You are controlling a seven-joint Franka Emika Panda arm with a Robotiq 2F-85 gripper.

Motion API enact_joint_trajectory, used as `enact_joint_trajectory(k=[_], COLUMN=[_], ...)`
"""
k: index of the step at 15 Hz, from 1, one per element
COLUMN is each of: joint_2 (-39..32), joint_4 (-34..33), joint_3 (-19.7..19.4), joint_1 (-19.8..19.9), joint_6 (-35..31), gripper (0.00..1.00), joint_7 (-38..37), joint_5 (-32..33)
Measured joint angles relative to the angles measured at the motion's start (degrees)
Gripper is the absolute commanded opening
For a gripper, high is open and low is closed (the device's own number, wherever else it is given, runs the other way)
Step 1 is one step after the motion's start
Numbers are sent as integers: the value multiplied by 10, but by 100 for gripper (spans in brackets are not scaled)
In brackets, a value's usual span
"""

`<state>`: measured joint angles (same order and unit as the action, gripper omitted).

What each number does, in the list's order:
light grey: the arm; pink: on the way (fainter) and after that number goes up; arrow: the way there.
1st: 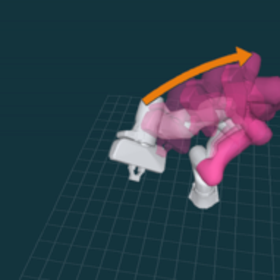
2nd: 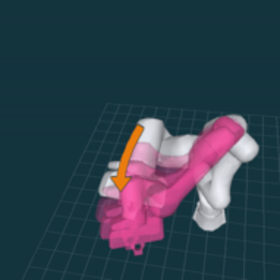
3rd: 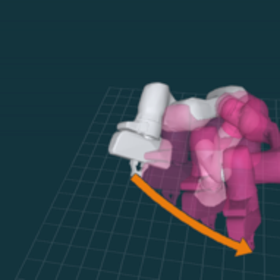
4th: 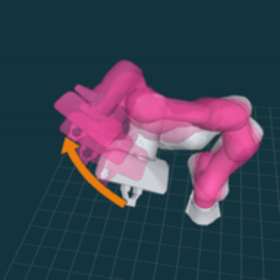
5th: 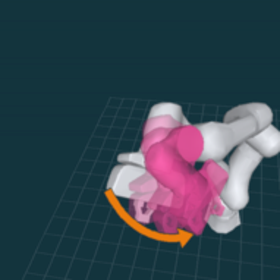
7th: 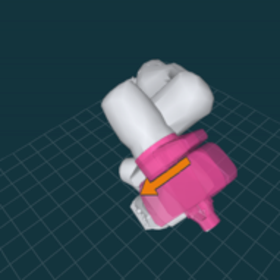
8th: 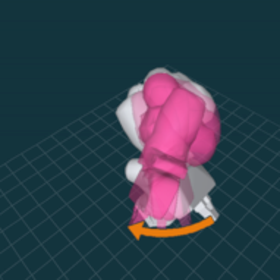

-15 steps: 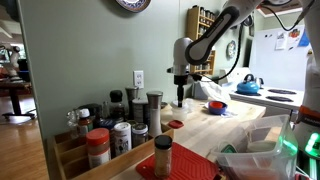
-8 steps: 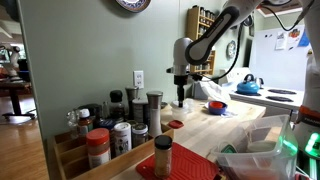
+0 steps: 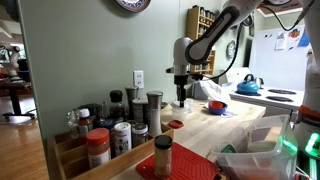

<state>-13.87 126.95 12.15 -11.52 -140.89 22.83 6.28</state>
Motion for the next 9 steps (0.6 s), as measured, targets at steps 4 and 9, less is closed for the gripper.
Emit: enact_joint_trajectory(k=[4,9], joint_2=[0,0], joint_4=[0,0], joint_3=[3,5], joint_1=[0,0], joint_6=[6,9], gripper=[63,59], joint_7=[11,13], joint_5=[0,0])
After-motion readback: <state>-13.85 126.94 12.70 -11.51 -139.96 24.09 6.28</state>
